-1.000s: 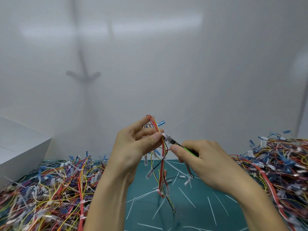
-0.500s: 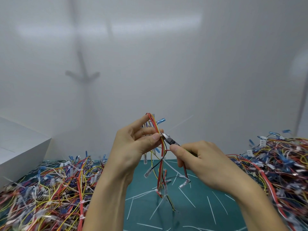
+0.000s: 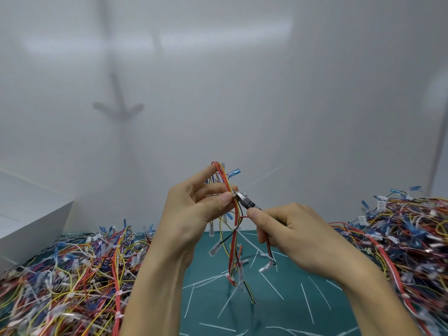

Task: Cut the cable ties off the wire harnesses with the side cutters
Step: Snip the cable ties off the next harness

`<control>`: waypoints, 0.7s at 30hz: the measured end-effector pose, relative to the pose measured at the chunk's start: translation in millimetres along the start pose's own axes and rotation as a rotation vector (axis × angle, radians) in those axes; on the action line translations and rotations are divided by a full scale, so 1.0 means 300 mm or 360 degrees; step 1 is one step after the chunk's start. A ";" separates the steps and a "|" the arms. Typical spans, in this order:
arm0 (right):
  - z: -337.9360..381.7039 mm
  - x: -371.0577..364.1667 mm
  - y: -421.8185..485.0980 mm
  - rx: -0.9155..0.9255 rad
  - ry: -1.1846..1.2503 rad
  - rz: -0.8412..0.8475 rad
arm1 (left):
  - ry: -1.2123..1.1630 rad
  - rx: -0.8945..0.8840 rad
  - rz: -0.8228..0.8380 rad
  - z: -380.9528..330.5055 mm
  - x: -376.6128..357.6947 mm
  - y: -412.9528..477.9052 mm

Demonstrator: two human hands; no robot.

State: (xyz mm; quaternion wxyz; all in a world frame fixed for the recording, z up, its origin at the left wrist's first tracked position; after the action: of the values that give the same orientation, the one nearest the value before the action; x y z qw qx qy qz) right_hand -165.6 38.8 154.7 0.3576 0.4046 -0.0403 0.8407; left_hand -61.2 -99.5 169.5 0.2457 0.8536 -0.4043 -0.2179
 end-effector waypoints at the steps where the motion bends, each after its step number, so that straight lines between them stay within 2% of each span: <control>1: 0.000 -0.001 0.000 -0.0001 0.0003 0.0002 | -0.0004 0.0000 0.0000 0.001 0.000 0.001; 17: -0.001 -0.006 -0.001 -0.0006 0.0041 0.0041 | 0.0054 -0.0031 0.0034 0.004 0.001 -0.001; 21: 0.004 -0.012 -0.002 -0.0029 0.0170 0.0120 | 0.0013 -0.0028 0.0032 0.002 0.000 -0.002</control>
State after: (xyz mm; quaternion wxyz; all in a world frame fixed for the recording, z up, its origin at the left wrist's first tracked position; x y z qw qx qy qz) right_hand -163.0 36.7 152.8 0.3309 0.3541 -0.0439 0.8736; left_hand -61.3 -99.2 168.6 0.2571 0.8482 -0.4099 -0.2156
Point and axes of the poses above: each hand's wrist, its own y-axis towards the middle knuckle, its own x-axis out of the back of the hand, z = x × y, the point moved 6 cm from there along y, towards the middle knuckle, and after that the axes turned 11 degrees about -x, right-handed, at the moved point
